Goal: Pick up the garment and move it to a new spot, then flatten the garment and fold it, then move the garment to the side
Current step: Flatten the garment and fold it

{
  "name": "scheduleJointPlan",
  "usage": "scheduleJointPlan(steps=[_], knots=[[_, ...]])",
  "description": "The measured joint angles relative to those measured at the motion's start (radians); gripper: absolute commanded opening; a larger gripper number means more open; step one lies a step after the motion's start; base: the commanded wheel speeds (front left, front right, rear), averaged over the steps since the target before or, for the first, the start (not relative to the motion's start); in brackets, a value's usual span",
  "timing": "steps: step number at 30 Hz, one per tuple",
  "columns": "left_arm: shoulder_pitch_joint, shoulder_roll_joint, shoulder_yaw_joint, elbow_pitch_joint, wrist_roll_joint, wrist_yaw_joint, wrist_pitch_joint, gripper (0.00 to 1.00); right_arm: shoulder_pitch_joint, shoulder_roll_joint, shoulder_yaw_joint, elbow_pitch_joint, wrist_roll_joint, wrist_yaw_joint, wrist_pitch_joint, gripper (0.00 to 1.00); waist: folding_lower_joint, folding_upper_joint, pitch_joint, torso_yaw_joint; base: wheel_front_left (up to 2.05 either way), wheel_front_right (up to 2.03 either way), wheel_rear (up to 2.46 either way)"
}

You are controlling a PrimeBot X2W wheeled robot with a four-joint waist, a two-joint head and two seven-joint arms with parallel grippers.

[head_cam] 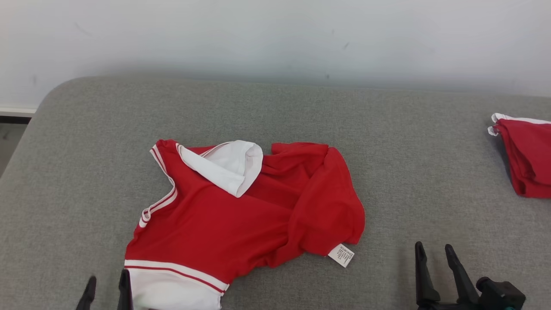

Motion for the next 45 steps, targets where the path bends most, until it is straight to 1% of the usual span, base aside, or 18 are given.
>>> scheduleJointPlan(steps=[2, 3, 6, 8, 9, 14, 16, 22, 23, 24, 25, 26, 27, 30, 34, 40, 41, 45], knots=[[-0.018, -0.013, 0.006, 0.001, 0.019, -0.009, -0.048, 1.0, -0.003, 0.0, 0.011, 0.0, -0.003, 0.0, 0.0, 1.0, -0.0001, 0.0, -0.001, 0.007, 0.0, 0.0, 0.0], [-0.034, -0.026, 0.007, 0.002, 0.026, -0.022, -0.066, 1.0, -0.005, 0.0, 0.017, -0.001, -0.003, 0.0, 0.0, 1.0, -0.0001, -0.0001, -0.001, 0.01, 0.0, 0.0, 0.0], [-0.064, -0.042, -0.002, 0.041, 0.095, -0.048, -0.085, 1.0, -0.025, -0.001, 0.047, 0.012, -0.003, 0.0, 0.0, 1.0, 0.0, 0.0, -0.002, 0.019, 0.0, 0.0, 0.0], [-0.083, -0.083, 0.026, 0.045, 0.122, -0.064, -0.089, 1.0, -0.044, 0.001, 0.079, 0.037, -0.003, 0.0, 0.0, 1.0, -0.0001, -0.0001, -0.005, 0.023, 0.0, 0.0, 0.0], [-0.096, -0.102, 0.039, 0.037, 0.161, -0.076, -0.089, 1.0, -0.052, 0.001, 0.092, 0.051, -0.003, 0.0, 0.0, 1.0, 0.0, 0.0, -0.006, 0.024, 0.0, 0.0, 0.0], [-0.1, -0.191, 0.101, 0.033, 0.288, -0.125, -0.091, 1.0, -0.132, 0.0, 0.149, 0.183, -0.002, 0.0, 0.0, 1.0, 0.0, 0.0, -0.012, 0.028, 0.0, 0.0, 0.0], [-0.1, -0.219, 0.118, 0.04, 0.308, -0.143, -0.091, 1.0, -0.17, -0.002, 0.172, 0.239, 0.005, 0.0, 0.0, 1.0, 0.0, 0.0, -0.014, 0.032, 0.0, 0.0, 0.0], [-0.112, -0.257, 0.133, 0.069, 0.352, -0.175, -0.09, 1.0, -0.259, -0.02, 0.236, 0.39, 0.046, 0.0, 0.0, 1.0, 0.0, 0.0, -0.019, 0.06, 0.0, 0.0, 0.0], [-0.117, -0.259, 0.134, 0.07, 0.354, -0.178, -0.091, 1.0, -0.273, -0.021, 0.245, 0.417, 0.056, 0.0, 0.0, 0.93, 0.0, 0.0, -0.019, 0.065, 0.0, 0.0, 0.0], [-0.119, -0.261, 0.135, 0.072, 0.357, -0.183, -0.091, 1.0, -0.286, -0.021, 0.252, 0.438, 0.074, 0.0, 0.0, 0.47, 0.0, 0.0, -0.019, 0.071, 0.0, 0.0, 0.0], [-0.119, -0.264, 0.135, 0.074, 0.359, -0.183, -0.091, 1.0, -0.295, -0.022, 0.263, 0.458, 0.088, 0.0, 0.0, 0.29, 0.0, 0.0, -0.019, 0.075, 0.0, 0.0, 0.0], [-0.119, -0.266, 0.136, 0.078, 0.359, -0.184, -0.091, 1.0, -0.308, -0.022, 0.277, 0.477, 0.098, 0.0, 0.0, 0.09, -0.0001, 0.0, -0.019, 0.079, 0.0, 0.0, 0.0], [-0.119, -0.268, 0.137, 0.082, 0.359, -0.185, -0.091, 1.0, -0.316, -0.024, 0.286, 0.49, 0.105, 0.0, 0.0, 0.0, -0.0001, 0.0, -0.019, 0.081, 0.0, 0.0, 0.0], [-0.12, -0.27, 0.137, 0.088, 0.36, -0.192, -0.091, 1.0, -0.334, -0.035, 0.299, 0.497, 0.127, 0.0, 0.0, 0.0, 0.0, 0.0, -0.019, 0.082, 0.0, 0.0, 0.0], [-0.12, -0.272, 0.133, 0.096, 0.355, -0.192, -0.091, 1.0, -0.317, -0.069, 0.298, 0.446, 0.146, 0.0, 0.0, 0.0, 0.0, 0.0, -0.025, 0.072, 0.0, 0.0, 0.0], [-0.115, -0.272, 0.134, 0.107, 0.343, -0.193, -0.091, 1.0, -0.181, -0.13, 0.284, 0.241, 0.168, 0.0, 0.0, 0.0, -0.0001, -0.0001, -0.037, 0.046, 0.0, 0.0, 0.0], [-0.115, -0.272, 0.144, 0.107, 0.339, -0.193, -0.091, 1.0, -0.13, -0.16, 0.286, 0.169, 0.171, 0.0, 0.0, 0.0, -0.0001, 0.0, -0.039, 0.032, 0.0, 0.0, 0.0], [-0.114, -0.272, 0.156, 0.109, 0.336, -0.193, -0.09, 1.0, -0.023, -0.217, 0.297, 0.039, 0.198, 0.0, 0.0, 0.0, -0.0001, 0.0, -0.04, 0.003, 0.0, 0.0, 0.0]])
